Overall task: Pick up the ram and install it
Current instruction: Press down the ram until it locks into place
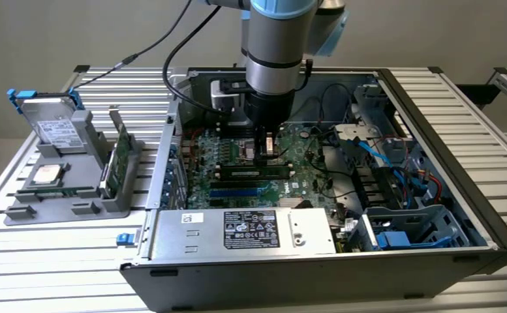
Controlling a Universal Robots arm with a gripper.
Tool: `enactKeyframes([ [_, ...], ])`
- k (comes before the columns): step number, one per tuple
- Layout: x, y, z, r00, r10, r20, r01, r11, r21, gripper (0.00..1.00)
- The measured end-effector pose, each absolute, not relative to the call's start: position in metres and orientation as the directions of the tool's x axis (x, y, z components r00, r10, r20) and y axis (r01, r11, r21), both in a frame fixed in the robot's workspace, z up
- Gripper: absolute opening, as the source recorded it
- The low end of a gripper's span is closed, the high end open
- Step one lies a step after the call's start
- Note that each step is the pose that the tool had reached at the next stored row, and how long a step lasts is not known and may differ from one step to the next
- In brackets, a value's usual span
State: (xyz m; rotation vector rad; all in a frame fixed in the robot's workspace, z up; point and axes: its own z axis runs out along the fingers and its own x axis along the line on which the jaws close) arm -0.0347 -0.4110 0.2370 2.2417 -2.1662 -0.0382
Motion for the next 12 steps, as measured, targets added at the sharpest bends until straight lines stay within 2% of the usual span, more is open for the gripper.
enactKeyframes([
  [12, -0.035, -0.411, 0.223, 0.034, -0.999, 0.001, -0.999, -0.034, 0.035, 0.10],
])
